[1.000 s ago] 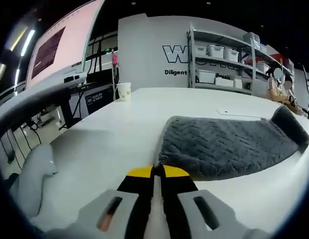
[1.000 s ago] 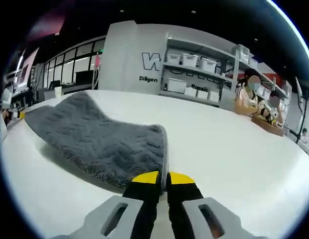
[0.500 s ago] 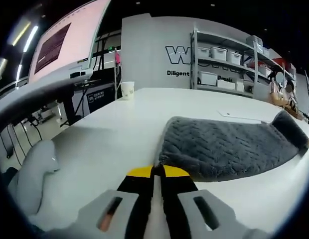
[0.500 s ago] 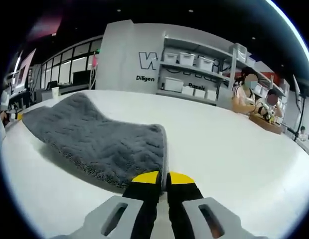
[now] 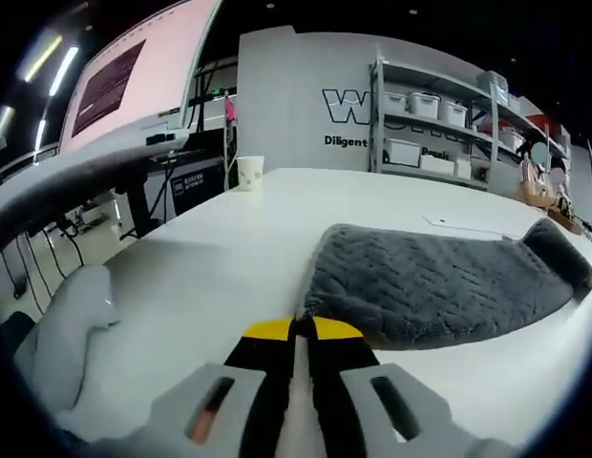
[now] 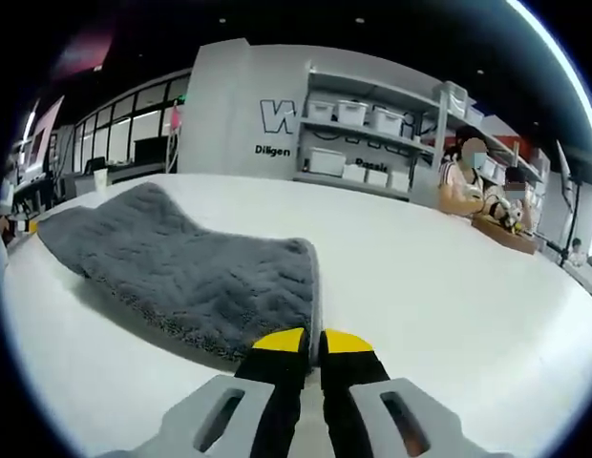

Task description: Open the folded towel by lifting each exposed corner and separating the folded layers until the towel lies flat within the target outline without major curled edges

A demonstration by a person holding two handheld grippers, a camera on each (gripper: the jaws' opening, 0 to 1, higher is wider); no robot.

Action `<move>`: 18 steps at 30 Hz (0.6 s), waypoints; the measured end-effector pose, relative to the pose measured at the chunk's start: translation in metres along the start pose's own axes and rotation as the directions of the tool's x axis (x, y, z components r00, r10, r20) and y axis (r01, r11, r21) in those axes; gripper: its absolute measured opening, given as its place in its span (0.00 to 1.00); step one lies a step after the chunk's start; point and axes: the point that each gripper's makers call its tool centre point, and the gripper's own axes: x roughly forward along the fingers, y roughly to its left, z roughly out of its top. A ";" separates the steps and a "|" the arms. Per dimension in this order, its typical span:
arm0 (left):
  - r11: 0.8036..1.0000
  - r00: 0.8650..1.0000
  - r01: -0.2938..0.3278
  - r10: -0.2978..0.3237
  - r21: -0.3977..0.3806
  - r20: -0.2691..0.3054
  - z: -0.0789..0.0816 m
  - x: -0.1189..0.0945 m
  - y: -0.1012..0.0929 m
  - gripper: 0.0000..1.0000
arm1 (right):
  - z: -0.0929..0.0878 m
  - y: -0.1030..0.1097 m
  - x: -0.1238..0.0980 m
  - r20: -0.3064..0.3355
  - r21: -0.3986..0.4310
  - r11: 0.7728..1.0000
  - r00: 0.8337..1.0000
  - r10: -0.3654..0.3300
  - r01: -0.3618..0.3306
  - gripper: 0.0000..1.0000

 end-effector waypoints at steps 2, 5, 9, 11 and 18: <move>1.000 1.000 -0.001 0.001 -0.001 0.000 0.000 0.000 0.001 0.05 | 0.000 -0.001 0.000 0.000 0.000 1.000 1.000 -0.004 0.004 0.00; 1.000 1.000 -0.006 0.006 0.002 -0.001 0.000 -0.001 0.002 0.05 | -0.001 -0.003 0.000 0.001 0.005 1.000 1.000 -0.007 0.007 0.00; 1.000 1.000 -0.009 0.009 0.007 -0.001 -0.001 -0.001 0.002 0.05 | -0.001 -0.007 0.000 0.001 0.011 1.000 1.000 -0.013 0.013 0.00; 1.000 1.000 -0.012 0.012 0.010 -0.001 -0.001 -0.002 0.003 0.05 | -0.001 -0.008 -0.001 0.000 0.013 1.000 1.000 -0.016 0.016 0.00; 1.000 1.000 -0.026 0.026 0.018 -0.002 -0.001 -0.002 0.007 0.05 | -0.002 -0.014 -0.003 -0.001 0.024 0.999 0.999 -0.032 0.032 0.00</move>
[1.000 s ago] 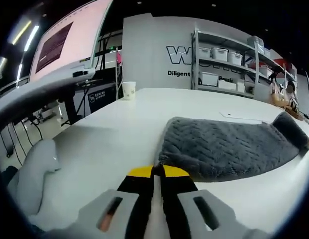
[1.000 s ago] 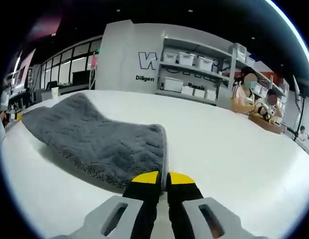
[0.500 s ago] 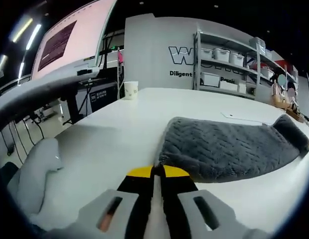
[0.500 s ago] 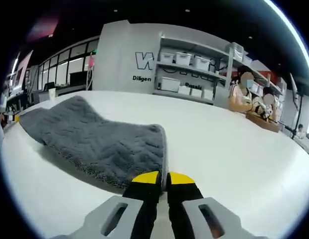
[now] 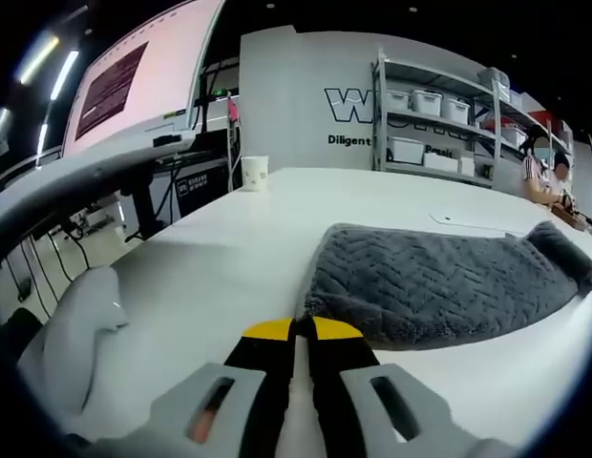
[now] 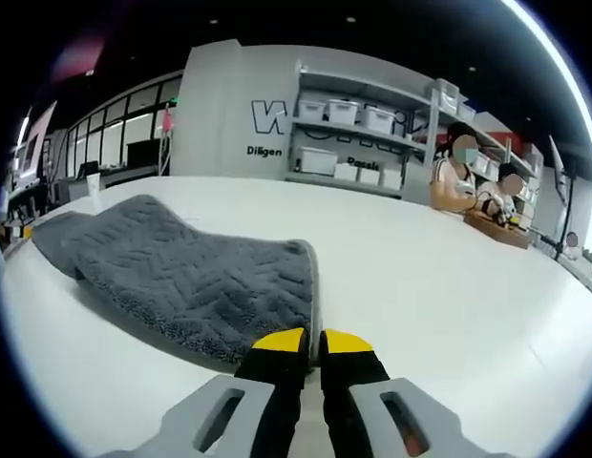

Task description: Open the folded towel by lifting each exposed corner and separating the folded layers until the towel lies flat within the target outline without major curled edges

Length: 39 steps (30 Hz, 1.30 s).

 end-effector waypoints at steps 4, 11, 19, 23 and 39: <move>1.000 1.000 -0.006 0.006 -0.001 0.000 0.000 0.000 0.002 0.05 | 0.000 -0.003 0.000 -0.001 0.004 1.000 1.000 -0.006 0.006 0.00; 1.000 1.000 -0.014 0.014 0.002 -0.001 0.000 0.000 0.004 0.05 | -0.001 -0.007 -0.001 -0.002 0.010 1.000 1.000 -0.018 0.018 0.00; 1.000 1.000 -0.029 0.029 0.012 -0.003 0.000 -0.002 0.008 0.05 | -0.001 -0.011 -0.003 0.000 0.019 0.999 1.000 -0.029 0.029 0.00; 0.999 1.000 -0.031 0.031 0.014 -0.003 0.000 -0.002 0.008 0.05 | -0.002 -0.012 -0.004 0.000 0.021 0.999 0.999 -0.032 0.032 0.00; 0.998 0.999 -0.048 0.049 0.038 -0.007 0.000 -0.003 0.012 0.05 | -0.001 -0.018 -0.001 0.001 0.004 0.999 0.999 -0.042 0.042 0.00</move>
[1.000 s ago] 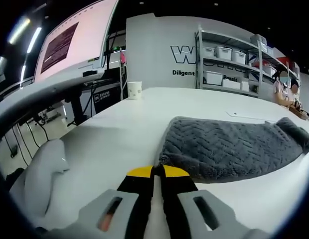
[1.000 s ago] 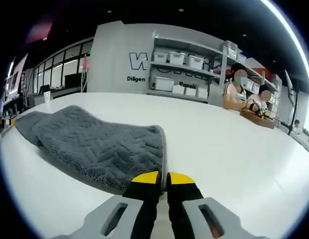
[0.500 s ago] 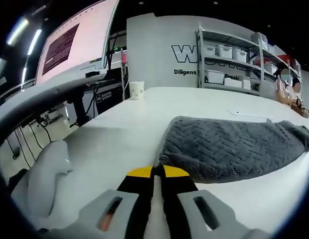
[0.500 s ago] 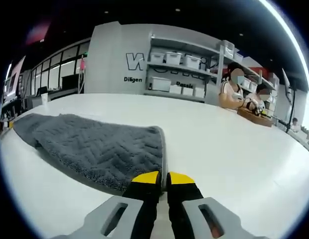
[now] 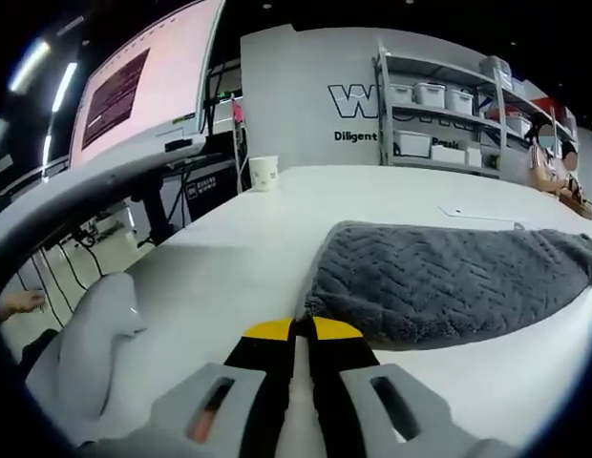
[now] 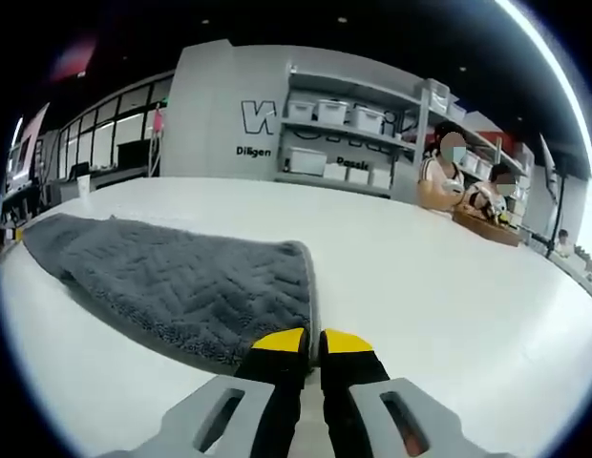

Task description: Open the folded towel by lifting each exposed corner and separating the folded layers until the towel lies flat within the target outline without major curled edges

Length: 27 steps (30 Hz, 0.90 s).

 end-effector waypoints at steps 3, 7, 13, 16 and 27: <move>1.000 1.000 -0.002 0.002 0.000 0.000 0.000 0.000 0.001 0.05 | 0.000 -0.001 0.001 0.002 -0.008 1.000 1.000 -0.002 0.002 0.00; 1.000 1.000 -0.003 0.003 -0.001 -0.001 0.000 0.000 0.001 0.05 | 0.000 -0.003 0.002 0.003 -0.006 1.000 1.000 0.002 -0.002 0.00; 1.000 1.000 -0.009 0.009 0.005 -0.002 0.000 -0.001 0.002 0.05 | 0.001 -0.007 0.004 0.008 -0.029 1.000 1.000 -0.006 0.007 0.00; 1.000 1.000 -0.009 0.009 0.003 -0.001 0.000 -0.001 0.002 0.05 | 0.001 -0.009 0.005 0.012 -0.034 0.999 1.000 -0.009 0.010 0.00; 1.000 1.000 -0.013 0.013 0.008 -0.003 0.001 0.000 0.003 0.05 | 0.000 -0.011 0.005 0.006 -0.049 0.999 1.000 -0.018 0.018 0.00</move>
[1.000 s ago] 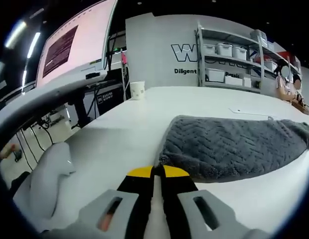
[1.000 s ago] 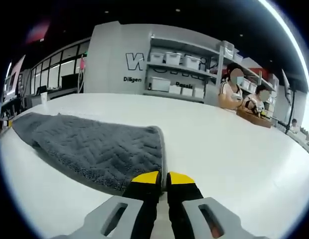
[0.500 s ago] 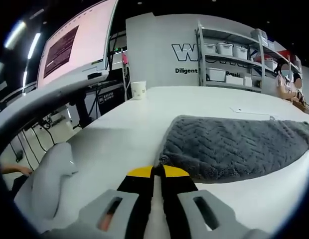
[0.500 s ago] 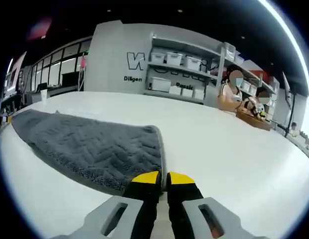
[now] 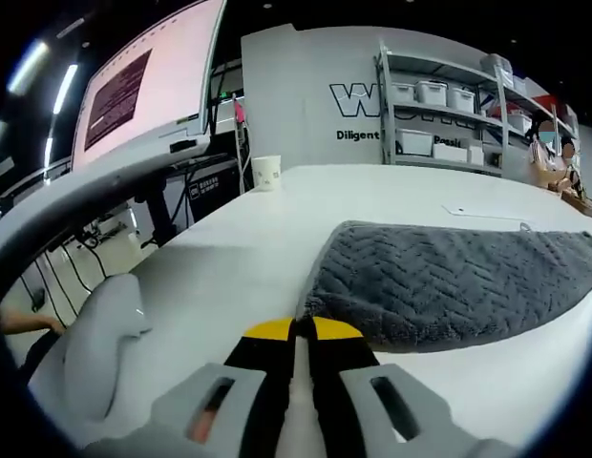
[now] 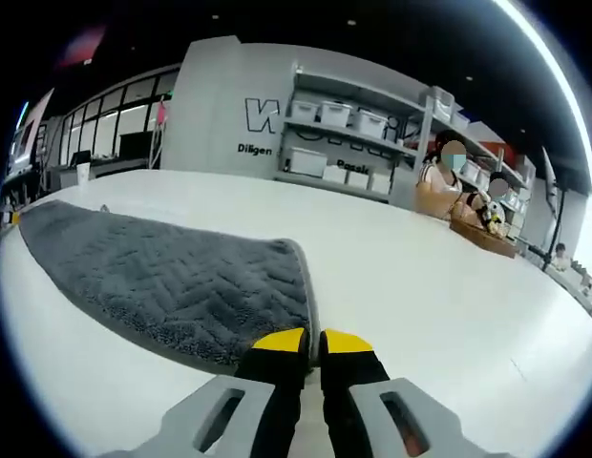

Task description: Open the folded towel by lifting each exposed corner and separating the folded layers until the towel lies flat within the target outline without major curled edges

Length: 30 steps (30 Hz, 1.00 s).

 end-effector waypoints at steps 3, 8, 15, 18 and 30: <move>1.000 1.000 -0.002 0.002 0.001 0.000 0.000 0.000 0.000 0.05 | -0.001 -0.002 0.001 -0.003 0.001 1.000 1.000 -0.002 0.002 0.00; 1.000 1.000 -0.005 0.005 0.002 0.000 0.000 0.000 0.001 0.05 | -0.001 -0.005 0.001 -0.004 0.006 1.000 1.000 -0.004 0.004 0.00; 1.000 1.000 0.002 -0.002 -0.012 -0.001 -0.001 0.000 0.000 0.05 | -0.001 -0.005 0.001 -0.005 0.009 1.000 1.000 -0.003 0.003 0.00; 1.000 1.000 0.008 -0.008 -0.014 -0.002 -0.001 0.000 0.000 0.05 | 0.002 -0.008 -0.002 0.002 0.002 1.000 1.000 -0.021 0.021 0.03; 0.992 0.992 0.123 -0.123 0.021 0.013 0.011 -0.009 -0.016 0.22 | 0.014 -0.007 -0.010 0.026 0.016 1.000 0.999 -0.025 0.024 0.28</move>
